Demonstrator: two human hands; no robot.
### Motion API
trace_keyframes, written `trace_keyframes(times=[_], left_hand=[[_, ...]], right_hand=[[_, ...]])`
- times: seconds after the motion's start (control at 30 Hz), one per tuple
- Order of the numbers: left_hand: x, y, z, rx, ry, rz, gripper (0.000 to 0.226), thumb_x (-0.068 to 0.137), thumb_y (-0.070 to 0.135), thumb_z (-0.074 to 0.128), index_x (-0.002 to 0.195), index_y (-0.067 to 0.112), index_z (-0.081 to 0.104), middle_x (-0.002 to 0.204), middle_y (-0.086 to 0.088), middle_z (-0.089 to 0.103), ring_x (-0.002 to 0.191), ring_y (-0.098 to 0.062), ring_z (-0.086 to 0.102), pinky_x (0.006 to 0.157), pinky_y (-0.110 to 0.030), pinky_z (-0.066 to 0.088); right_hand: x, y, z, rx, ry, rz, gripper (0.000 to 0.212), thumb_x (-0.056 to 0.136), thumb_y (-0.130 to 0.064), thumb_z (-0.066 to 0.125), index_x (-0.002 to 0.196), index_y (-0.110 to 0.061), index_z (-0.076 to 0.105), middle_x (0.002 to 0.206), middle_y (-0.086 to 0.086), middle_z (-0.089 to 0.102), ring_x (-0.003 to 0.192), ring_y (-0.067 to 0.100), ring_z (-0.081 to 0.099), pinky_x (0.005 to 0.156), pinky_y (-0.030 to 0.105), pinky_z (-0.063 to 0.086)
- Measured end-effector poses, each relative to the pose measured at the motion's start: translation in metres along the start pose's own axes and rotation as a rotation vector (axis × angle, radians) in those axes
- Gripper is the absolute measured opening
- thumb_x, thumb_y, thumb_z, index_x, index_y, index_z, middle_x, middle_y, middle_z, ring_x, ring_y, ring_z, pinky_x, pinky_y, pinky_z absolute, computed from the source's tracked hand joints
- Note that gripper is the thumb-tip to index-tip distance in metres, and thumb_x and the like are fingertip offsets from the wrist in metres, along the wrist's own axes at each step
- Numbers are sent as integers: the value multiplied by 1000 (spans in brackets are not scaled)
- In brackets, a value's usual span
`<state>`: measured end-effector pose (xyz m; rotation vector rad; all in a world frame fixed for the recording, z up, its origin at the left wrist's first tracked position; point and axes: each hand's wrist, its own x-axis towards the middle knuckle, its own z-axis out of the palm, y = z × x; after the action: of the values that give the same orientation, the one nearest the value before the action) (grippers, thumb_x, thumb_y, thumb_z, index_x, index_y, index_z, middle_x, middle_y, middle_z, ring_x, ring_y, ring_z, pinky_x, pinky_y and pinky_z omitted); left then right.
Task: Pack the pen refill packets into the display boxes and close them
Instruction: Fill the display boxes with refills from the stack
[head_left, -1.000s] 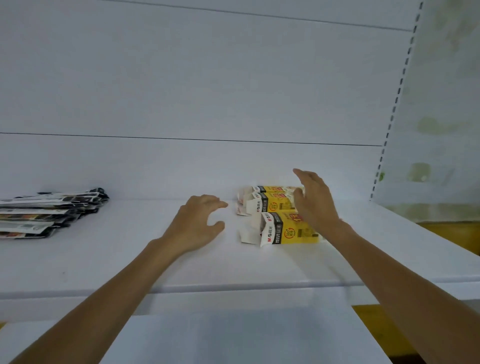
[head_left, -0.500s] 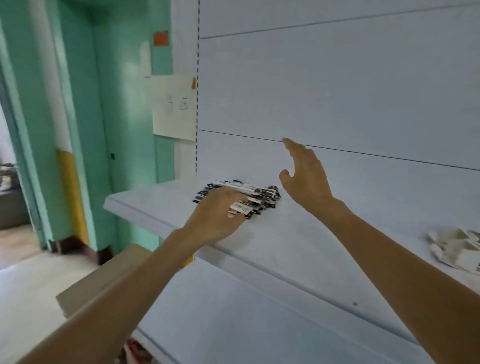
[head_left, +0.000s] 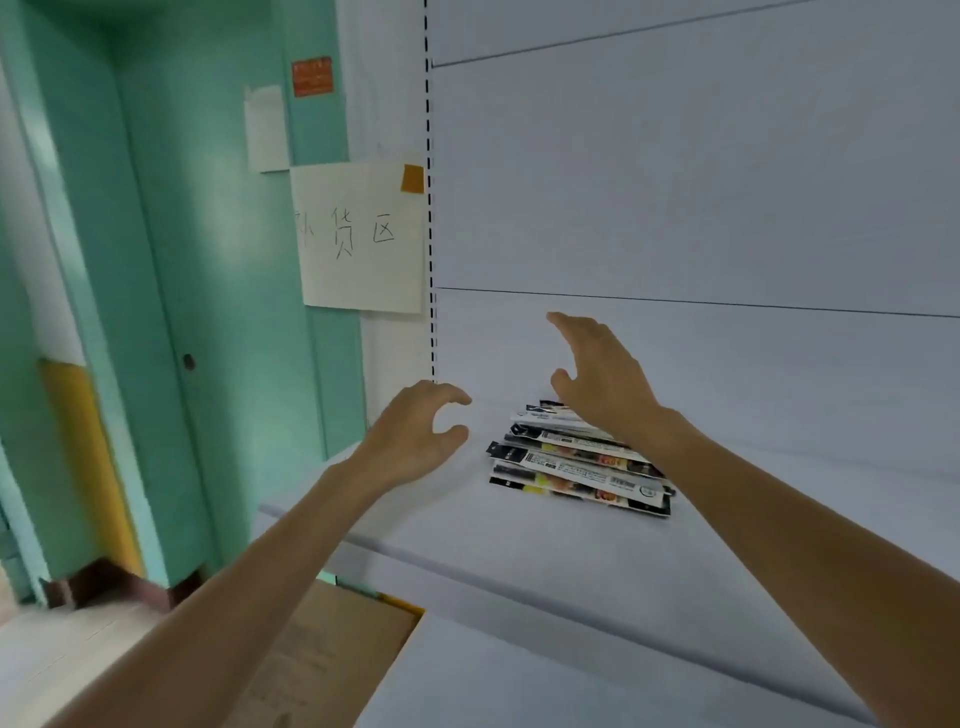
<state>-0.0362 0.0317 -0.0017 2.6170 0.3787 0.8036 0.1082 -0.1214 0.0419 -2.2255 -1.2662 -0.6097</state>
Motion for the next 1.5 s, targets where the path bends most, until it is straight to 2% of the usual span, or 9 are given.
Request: trace_keyframes(times=[0.2, 0.3, 0.43, 0.7, 0.93, 1.07, 1.13, 1.27, 1.5], left_hand=[[41, -2, 27, -127, -62, 144, 26, 89, 19, 57, 115, 23, 60, 116, 1, 56, 107, -12, 50, 91, -24, 38], [45, 0, 55, -138, -119, 153, 25, 90, 21, 57, 114, 22, 62, 118, -1, 53, 111, -15, 48, 93, -23, 36], [52, -6, 80, -108, -199, 165, 26, 89, 29, 58, 114, 23, 61, 114, 0, 56, 112, -18, 48, 90, -24, 37], [60, -20, 77, -241, -185, 112, 55, 77, 38, 72, 125, 23, 49, 114, 7, 47, 107, -9, 47, 88, -22, 37], [59, -29, 77, -306, -73, 163, 11, 84, 31, 65, 95, 27, 65, 102, 9, 59, 93, -7, 58, 78, -19, 40], [59, -25, 73, -276, 33, 222, 1, 86, 19, 63, 86, 20, 63, 91, 6, 63, 89, -10, 59, 84, -30, 46], [58, -20, 71, -310, 81, 229, 6, 87, 15, 61, 84, 20, 59, 84, 9, 63, 85, -7, 60, 82, -24, 47], [54, -13, 69, -386, 123, 195, 11, 90, 10, 56, 86, 19, 52, 79, 13, 58, 79, 6, 55, 71, -1, 40], [53, -11, 70, -395, 75, 109, 10, 92, 8, 52, 96, 16, 57, 82, 8, 55, 75, -2, 53, 64, -9, 42]], right_hand=[[-6, 43, -22, -56, 110, 257, 47, 86, -9, 52, 132, -13, 44, 123, 6, 55, 111, 22, 52, 91, 35, 42], [-30, 51, -15, -76, -36, 342, 28, 88, -19, 55, 115, -17, 56, 104, -1, 64, 93, 18, 58, 81, 31, 45], [-56, 57, 16, -161, -202, 396, 18, 88, -32, 57, 101, -21, 61, 98, -3, 59, 94, 17, 56, 73, 29, 41], [-67, 67, 31, -134, 0, 184, 14, 89, -20, 59, 97, -12, 67, 100, 2, 60, 97, 20, 51, 81, 30, 41], [-68, 74, 33, -5, 97, 141, 5, 91, -11, 56, 88, -13, 60, 87, -2, 65, 82, 18, 60, 75, 38, 50], [-67, 69, 33, -30, 206, 73, 5, 90, -8, 56, 89, -10, 60, 91, 1, 65, 84, 20, 60, 74, 33, 49], [-66, 65, 30, -84, 262, 33, 7, 89, -11, 54, 89, -8, 60, 95, 1, 65, 86, 20, 60, 76, 29, 43], [-69, 59, 28, -96, 296, 97, 8, 93, -15, 54, 90, -10, 59, 83, -2, 64, 68, 19, 59, 62, 37, 49], [-68, 46, 23, 143, 388, 435, 17, 89, -27, 61, 100, -17, 53, 85, -7, 60, 79, 17, 58, 69, 33, 48]])
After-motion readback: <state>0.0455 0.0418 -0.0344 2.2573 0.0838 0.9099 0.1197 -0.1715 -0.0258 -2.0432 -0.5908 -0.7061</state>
